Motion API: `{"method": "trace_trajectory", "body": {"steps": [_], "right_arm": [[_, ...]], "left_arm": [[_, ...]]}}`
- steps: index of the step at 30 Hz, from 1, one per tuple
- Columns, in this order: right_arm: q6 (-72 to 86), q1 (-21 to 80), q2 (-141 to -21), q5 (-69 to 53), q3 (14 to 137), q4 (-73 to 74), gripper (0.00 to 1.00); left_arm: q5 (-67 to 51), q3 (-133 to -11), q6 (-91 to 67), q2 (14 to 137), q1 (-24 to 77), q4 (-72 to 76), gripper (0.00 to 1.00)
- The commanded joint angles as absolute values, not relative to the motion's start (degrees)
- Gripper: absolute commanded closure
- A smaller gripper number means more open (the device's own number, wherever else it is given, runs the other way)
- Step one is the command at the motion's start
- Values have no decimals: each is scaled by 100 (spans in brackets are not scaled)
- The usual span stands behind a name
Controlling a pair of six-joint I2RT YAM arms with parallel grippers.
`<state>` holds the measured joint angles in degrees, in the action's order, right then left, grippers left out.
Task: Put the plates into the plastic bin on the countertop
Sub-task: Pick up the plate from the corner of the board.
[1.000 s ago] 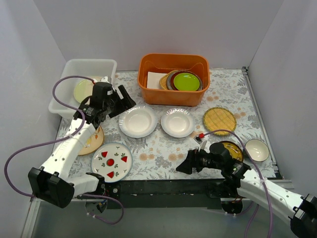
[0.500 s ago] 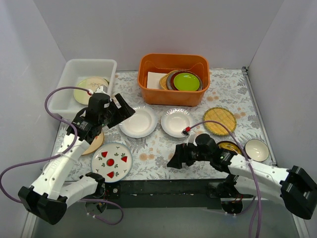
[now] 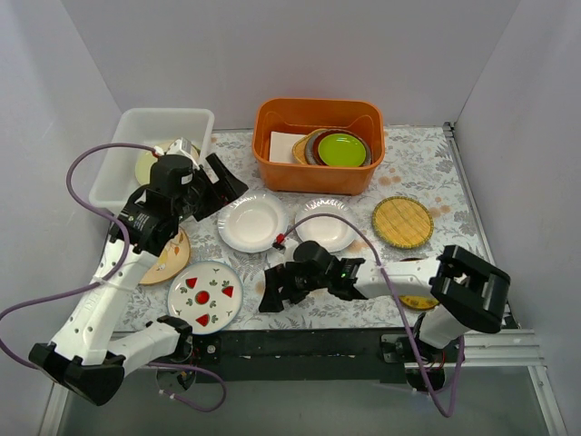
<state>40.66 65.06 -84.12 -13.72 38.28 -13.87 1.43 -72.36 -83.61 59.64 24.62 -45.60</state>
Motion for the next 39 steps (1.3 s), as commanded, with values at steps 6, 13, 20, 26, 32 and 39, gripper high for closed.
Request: {"method": "trace_trajectory", "body": {"steps": [6,13,20,26,32,39], "right_arm": [[4201,6636,-9606,-1626,4745,-1978,7],[4569,6645,-10317,-1723,5176,-2372,13],[4965,6662,-10775,-1459,5589,-2286,23],[5159,6662,-11285,-1406,6055,-2145,43],[5300,6662,-11575,-1362,6152,-1925,65],[5247,6671,-11610,-1082,6153,-1574,98]], "left_arm": [[-158,-7848,-8191,5854,2461,-4966,20],[-377,-7866,-8191,5687,2461,-4966,20],[-536,-7954,-8227,5634,2461,-4922,20],[-554,-8016,-8218,5590,2461,-5010,20],[-554,-8007,-8235,5546,2461,-5080,20],[-598,-7901,-8288,5475,2461,-5045,20]]}}
